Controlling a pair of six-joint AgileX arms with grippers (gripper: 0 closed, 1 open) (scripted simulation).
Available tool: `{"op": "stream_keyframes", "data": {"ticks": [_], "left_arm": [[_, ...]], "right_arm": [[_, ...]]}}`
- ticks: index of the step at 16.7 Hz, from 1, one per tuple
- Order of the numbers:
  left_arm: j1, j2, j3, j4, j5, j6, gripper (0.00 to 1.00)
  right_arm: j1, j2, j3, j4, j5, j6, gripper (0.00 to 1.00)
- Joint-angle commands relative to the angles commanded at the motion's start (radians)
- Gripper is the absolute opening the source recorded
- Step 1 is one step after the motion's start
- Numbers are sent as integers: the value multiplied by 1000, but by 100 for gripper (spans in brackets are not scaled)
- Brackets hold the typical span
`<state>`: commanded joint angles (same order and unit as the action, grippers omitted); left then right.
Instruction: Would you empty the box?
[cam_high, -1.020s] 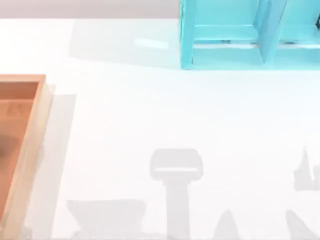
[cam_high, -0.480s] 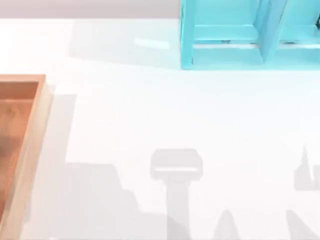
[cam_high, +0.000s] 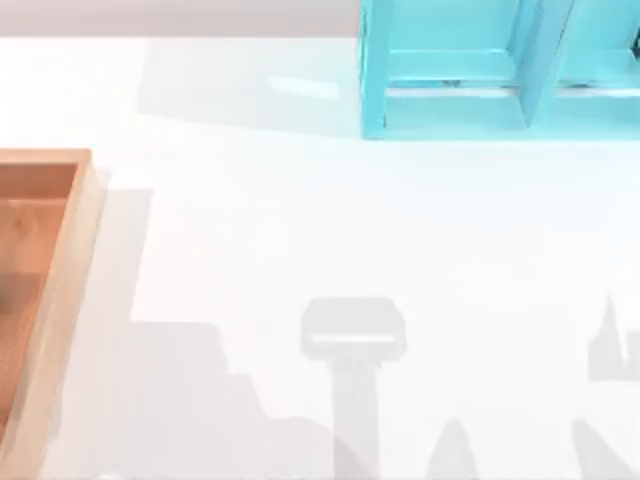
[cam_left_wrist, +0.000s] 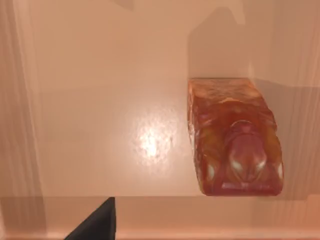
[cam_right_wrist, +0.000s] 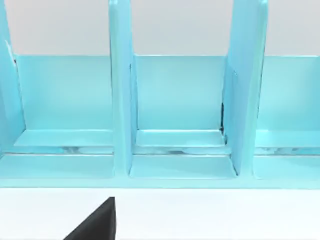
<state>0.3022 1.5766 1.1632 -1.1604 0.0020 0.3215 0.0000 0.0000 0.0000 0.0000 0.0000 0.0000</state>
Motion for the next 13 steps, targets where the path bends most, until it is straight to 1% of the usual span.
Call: {"op": "stream_keyframes", "data": {"ticks": [9,13], "left_arm": [[5,108,-226,338,0,7,100],[6,123,-252,376,0,8,100]], "right_arm": [[0,0,0,0,0,0,100],[0,0,0,0,0,0,100]]}}
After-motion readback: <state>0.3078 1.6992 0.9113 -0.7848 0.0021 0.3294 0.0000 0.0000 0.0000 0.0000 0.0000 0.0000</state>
